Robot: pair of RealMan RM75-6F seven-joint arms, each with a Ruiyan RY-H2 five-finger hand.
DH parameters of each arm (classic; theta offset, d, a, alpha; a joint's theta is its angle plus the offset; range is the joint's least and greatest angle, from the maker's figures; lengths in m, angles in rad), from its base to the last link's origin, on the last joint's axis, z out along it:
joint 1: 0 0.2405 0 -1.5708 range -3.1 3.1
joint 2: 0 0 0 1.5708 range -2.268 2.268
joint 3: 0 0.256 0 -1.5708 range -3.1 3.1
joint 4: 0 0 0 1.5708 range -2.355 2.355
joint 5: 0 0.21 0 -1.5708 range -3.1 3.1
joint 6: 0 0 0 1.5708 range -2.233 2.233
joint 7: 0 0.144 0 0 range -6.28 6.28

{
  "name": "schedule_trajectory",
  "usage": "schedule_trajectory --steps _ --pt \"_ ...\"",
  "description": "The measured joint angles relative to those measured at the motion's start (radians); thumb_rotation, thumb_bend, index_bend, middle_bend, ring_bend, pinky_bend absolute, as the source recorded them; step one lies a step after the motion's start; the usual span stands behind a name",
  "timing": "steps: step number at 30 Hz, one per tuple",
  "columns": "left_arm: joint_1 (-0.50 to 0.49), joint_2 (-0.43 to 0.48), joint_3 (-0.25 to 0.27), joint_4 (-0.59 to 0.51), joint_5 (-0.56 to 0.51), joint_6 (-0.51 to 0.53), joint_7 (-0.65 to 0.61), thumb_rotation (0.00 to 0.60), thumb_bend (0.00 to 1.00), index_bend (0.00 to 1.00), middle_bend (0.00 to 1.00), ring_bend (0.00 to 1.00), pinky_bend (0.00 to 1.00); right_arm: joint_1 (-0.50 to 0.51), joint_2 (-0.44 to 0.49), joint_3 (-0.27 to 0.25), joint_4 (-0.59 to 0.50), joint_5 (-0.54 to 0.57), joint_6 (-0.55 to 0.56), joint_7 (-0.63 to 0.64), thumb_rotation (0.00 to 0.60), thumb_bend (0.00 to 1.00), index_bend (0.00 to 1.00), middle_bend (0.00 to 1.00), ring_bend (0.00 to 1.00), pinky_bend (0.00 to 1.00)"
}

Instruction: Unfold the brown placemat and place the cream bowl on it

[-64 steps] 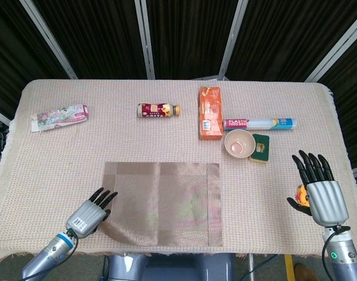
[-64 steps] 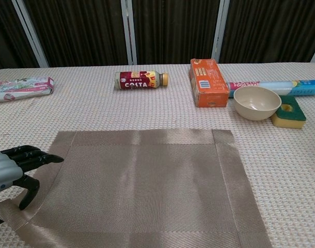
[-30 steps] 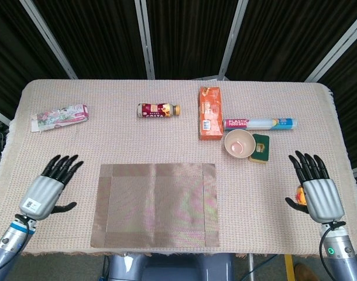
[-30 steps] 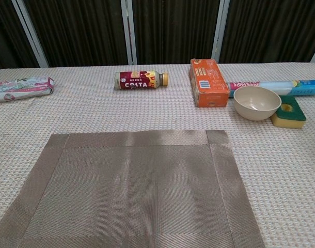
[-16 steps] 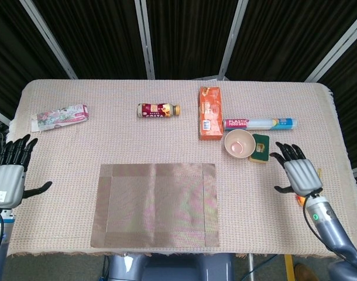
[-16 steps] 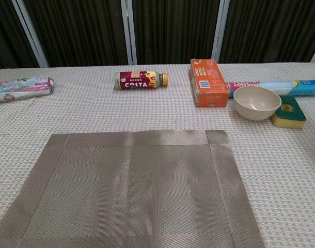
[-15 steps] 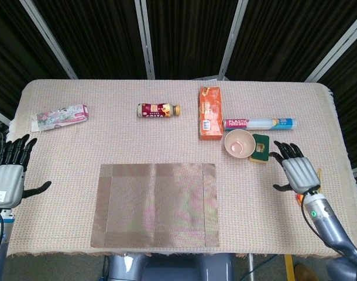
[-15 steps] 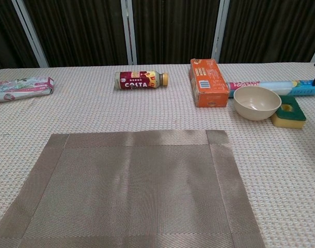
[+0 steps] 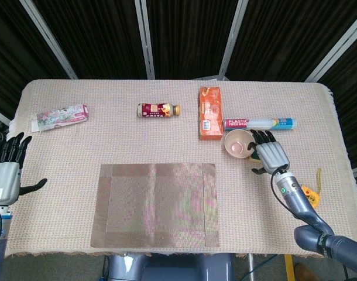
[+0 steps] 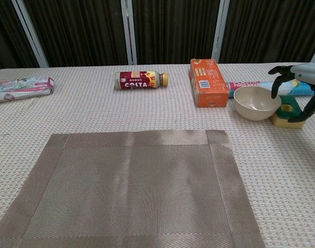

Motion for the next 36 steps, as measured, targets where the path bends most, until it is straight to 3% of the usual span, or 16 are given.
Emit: schedule_trajectory --steps 9,16,24,29,36 --pt "0.007 -0.005 -0.008 0.005 0.007 0.001 0.009 0.6 0.0 0.0 0.0 0.0 0.0 0.038 -0.088 -0.008 0.076 0.026 -0.016 -0.038 0.6 0.19 0.38 0.0 0.0 0.0" --pt "0.013 -0.007 -0.016 0.004 0.01 -0.002 0.006 0.6 0.0 0.0 0.0 0.0 0.0 0.06 -0.151 -0.013 0.138 0.032 -0.023 -0.039 0.6 0.29 0.56 0.0 0.0 0.0" --pt "0.016 -0.006 -0.019 0.006 0.014 -0.013 -0.001 0.6 0.0 0.0 0.0 0.0 0.0 0.072 -0.194 -0.009 0.206 0.027 0.008 -0.031 0.6 0.38 0.62 0.0 0.0 0.0" --pt "0.019 -0.005 -0.02 0.001 0.021 -0.017 -0.003 0.6 0.0 0.0 0.0 0.0 0.0 0.063 -0.18 -0.008 0.192 0.007 0.039 0.006 0.6 0.39 0.63 0.0 0.0 0.0" --pt "0.026 0.004 -0.018 -0.01 0.037 -0.017 -0.017 0.6 0.0 0.0 0.0 0.0 0.0 0.023 -0.088 -0.027 0.076 -0.069 0.13 0.061 0.6 0.39 0.64 0.0 0.0 0.0"
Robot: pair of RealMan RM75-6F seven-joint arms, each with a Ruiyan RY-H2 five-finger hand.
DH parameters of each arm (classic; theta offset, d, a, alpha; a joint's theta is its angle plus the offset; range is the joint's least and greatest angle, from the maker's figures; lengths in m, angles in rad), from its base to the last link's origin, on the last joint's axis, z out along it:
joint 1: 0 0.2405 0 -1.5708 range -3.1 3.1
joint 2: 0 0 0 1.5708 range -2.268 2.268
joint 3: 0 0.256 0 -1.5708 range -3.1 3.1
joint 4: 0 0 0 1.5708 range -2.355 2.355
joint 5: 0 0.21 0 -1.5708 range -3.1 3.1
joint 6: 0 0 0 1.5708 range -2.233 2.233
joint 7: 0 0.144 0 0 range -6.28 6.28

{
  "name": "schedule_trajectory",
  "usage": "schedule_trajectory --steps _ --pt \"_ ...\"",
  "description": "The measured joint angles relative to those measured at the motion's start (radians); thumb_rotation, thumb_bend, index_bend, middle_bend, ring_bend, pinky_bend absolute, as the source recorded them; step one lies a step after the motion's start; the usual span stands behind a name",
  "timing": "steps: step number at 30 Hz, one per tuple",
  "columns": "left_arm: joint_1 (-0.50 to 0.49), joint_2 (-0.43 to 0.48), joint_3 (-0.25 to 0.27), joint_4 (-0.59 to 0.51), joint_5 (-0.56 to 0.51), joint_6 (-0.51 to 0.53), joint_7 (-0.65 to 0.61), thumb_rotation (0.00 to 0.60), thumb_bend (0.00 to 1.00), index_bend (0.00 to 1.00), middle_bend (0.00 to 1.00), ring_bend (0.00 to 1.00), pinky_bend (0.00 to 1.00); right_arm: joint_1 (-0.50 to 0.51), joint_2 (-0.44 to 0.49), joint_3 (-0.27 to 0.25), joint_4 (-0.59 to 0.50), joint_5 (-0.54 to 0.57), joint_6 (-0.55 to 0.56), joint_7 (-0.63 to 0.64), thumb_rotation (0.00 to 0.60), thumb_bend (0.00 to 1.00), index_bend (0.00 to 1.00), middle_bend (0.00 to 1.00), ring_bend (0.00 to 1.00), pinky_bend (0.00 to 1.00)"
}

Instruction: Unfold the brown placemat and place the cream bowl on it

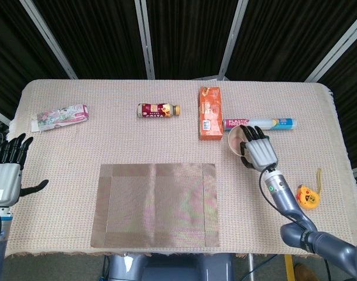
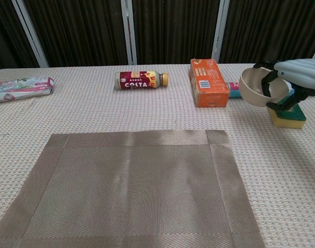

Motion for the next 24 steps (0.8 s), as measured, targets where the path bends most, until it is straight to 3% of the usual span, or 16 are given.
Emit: schedule_trajectory --steps 8,13,17,24 --pt "0.001 0.007 0.003 -0.01 0.017 -0.011 -0.01 0.6 0.0 0.0 0.0 0.0 0.0 -0.028 0.167 -0.071 -0.259 -0.161 0.065 0.003 0.6 0.39 0.64 0.01 0.0 0.0" --pt "-0.001 0.005 0.003 -0.01 0.017 -0.021 -0.005 0.6 0.0 0.0 0.0 0.0 0.0 -0.003 0.239 -0.118 -0.441 -0.287 0.049 -0.063 0.6 0.39 0.64 0.01 0.0 0.0" --pt "0.0 0.003 0.0 -0.005 0.011 -0.024 -0.002 0.6 0.0 0.0 0.0 0.0 0.0 0.044 0.233 -0.133 -0.511 -0.324 -0.02 -0.158 0.6 0.39 0.64 0.01 0.0 0.0" --pt "0.003 0.003 -0.007 0.007 -0.006 -0.03 -0.006 0.6 0.0 0.0 0.0 0.0 0.0 0.128 0.107 -0.13 -0.546 -0.341 -0.139 -0.319 0.6 0.39 0.64 0.01 0.0 0.0"
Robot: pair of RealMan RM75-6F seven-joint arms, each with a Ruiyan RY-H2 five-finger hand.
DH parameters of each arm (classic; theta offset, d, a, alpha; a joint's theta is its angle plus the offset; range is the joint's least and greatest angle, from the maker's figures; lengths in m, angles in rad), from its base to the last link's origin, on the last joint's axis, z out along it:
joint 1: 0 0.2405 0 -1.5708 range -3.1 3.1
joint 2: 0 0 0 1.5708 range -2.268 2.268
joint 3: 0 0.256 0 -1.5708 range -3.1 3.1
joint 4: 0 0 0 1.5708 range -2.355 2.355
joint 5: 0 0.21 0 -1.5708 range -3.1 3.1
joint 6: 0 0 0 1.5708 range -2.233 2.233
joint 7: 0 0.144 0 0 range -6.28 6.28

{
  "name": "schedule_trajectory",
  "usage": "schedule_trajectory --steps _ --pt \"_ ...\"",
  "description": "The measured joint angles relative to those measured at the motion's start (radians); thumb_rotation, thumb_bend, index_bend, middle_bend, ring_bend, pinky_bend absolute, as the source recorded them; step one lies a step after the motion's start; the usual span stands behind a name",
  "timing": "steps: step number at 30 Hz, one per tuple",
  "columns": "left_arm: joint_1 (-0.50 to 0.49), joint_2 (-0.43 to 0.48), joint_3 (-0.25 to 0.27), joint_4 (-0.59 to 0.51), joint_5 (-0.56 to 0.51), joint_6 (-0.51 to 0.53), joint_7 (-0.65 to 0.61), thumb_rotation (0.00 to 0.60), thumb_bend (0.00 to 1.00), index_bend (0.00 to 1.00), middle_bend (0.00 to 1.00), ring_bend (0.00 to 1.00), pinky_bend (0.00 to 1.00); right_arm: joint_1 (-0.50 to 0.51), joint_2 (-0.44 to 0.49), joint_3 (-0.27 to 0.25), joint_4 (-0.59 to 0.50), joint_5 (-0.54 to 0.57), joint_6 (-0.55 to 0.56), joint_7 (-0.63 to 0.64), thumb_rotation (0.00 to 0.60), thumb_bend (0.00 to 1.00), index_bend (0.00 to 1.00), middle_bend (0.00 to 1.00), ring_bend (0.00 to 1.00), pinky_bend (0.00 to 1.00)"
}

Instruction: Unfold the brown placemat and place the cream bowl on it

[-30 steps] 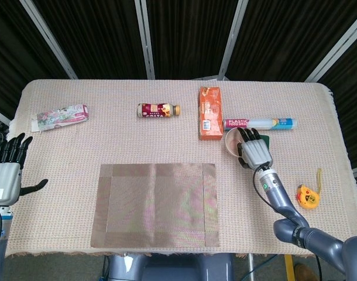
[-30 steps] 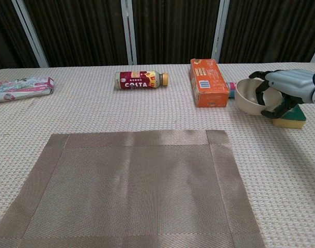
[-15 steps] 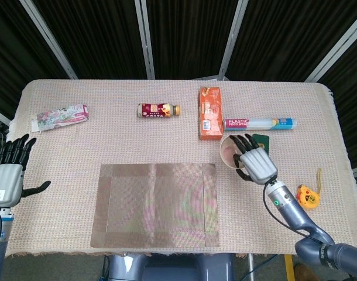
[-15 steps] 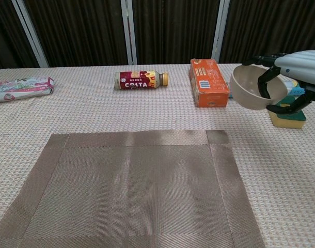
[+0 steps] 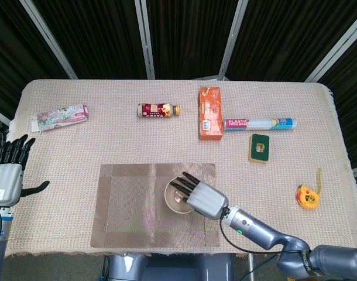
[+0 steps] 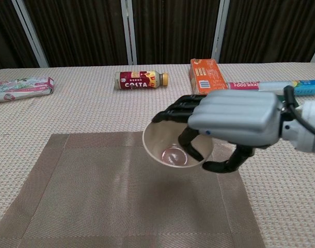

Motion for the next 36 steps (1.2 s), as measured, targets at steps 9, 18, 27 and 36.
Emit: schedule_trajectory --steps 9,18,27,36 --pt "0.004 0.004 -0.003 0.01 -0.005 -0.006 -0.011 0.6 0.0 0.0 0.0 0.0 0.0 0.048 -0.142 0.019 0.034 0.081 -0.082 -0.144 0.6 0.39 0.64 0.01 0.0 0.0" --pt "0.003 0.0 0.001 0.011 0.006 -0.013 -0.007 0.6 0.0 0.0 0.0 0.0 0.0 0.055 -0.181 0.03 0.067 0.124 -0.075 -0.189 0.6 0.0 0.0 0.0 0.0 0.0" --pt "0.003 -0.005 0.001 0.01 0.003 -0.021 -0.001 0.6 0.0 0.0 0.0 0.0 0.0 0.035 -0.119 0.036 -0.024 0.187 -0.039 -0.193 0.6 0.0 0.0 0.0 0.0 0.0" --pt "0.01 -0.007 0.006 0.008 0.022 -0.007 0.002 0.6 0.0 0.0 0.0 0.0 0.0 -0.035 0.075 0.022 -0.142 0.14 0.094 -0.167 0.6 0.0 0.0 0.0 0.0 0.0"
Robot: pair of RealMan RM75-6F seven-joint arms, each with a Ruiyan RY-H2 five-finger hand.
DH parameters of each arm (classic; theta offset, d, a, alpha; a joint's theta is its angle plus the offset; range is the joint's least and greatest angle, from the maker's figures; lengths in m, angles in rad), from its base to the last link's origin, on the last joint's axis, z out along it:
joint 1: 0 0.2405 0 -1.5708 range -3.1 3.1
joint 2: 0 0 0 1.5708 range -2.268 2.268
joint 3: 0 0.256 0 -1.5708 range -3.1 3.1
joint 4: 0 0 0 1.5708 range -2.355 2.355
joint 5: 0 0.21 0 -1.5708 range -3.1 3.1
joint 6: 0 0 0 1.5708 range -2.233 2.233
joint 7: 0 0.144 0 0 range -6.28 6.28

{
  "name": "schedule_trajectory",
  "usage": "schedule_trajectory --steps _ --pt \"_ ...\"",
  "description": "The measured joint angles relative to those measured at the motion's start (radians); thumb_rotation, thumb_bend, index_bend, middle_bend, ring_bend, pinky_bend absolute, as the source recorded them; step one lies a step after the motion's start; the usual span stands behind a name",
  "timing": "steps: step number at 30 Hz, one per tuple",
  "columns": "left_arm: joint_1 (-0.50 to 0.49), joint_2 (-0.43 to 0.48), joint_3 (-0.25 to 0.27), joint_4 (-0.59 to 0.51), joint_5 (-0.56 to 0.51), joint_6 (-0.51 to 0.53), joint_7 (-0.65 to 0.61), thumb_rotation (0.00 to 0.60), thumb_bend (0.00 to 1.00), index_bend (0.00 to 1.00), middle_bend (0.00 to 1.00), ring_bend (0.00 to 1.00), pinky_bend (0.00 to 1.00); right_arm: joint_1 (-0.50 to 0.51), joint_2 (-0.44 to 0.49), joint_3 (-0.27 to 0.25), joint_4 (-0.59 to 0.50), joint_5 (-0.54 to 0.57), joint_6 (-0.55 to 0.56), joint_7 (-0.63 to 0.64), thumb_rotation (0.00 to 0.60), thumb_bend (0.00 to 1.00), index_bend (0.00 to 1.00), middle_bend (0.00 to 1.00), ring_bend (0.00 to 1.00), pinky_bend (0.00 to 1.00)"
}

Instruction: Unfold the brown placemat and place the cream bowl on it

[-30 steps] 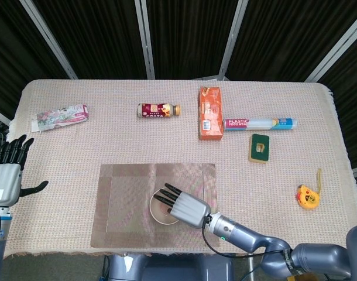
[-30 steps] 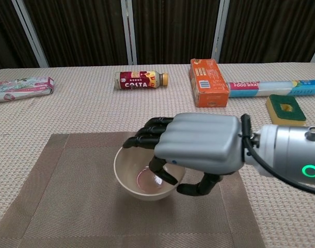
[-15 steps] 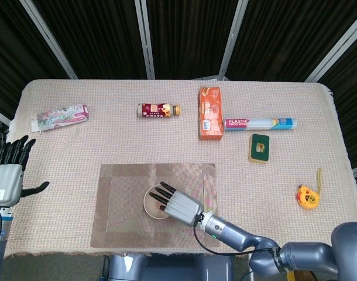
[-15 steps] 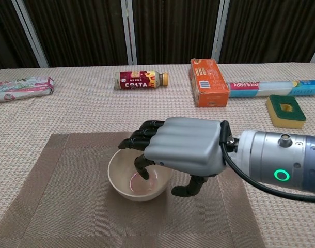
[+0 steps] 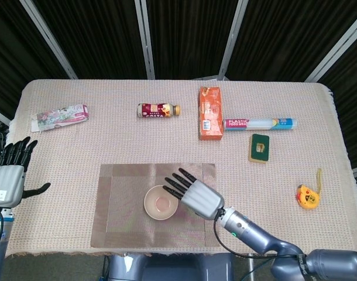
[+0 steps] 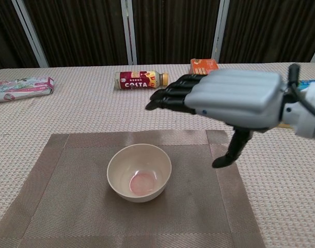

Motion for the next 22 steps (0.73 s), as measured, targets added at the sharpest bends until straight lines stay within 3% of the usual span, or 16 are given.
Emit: schedule_trajectory --steps 9,15,22 --pt "0.056 -0.013 0.022 0.021 0.076 0.113 -0.023 0.6 0.0 0.0 0.0 0.0 0.0 -0.162 0.176 -0.023 0.016 -0.077 0.294 0.134 0.6 0.0 0.0 0.0 0.0 0.0" --pt "0.092 0.002 0.05 0.027 0.101 0.136 -0.074 0.6 0.0 0.0 0.0 0.0 0.0 -0.311 0.204 -0.038 0.176 -0.095 0.522 0.316 0.6 0.0 0.0 0.0 0.0 0.0" --pt "0.095 0.001 0.062 0.058 0.134 0.13 -0.103 0.6 0.0 0.0 0.0 0.0 0.0 -0.438 0.178 -0.053 0.339 -0.038 0.619 0.492 0.6 0.0 0.0 0.0 0.0 0.0"
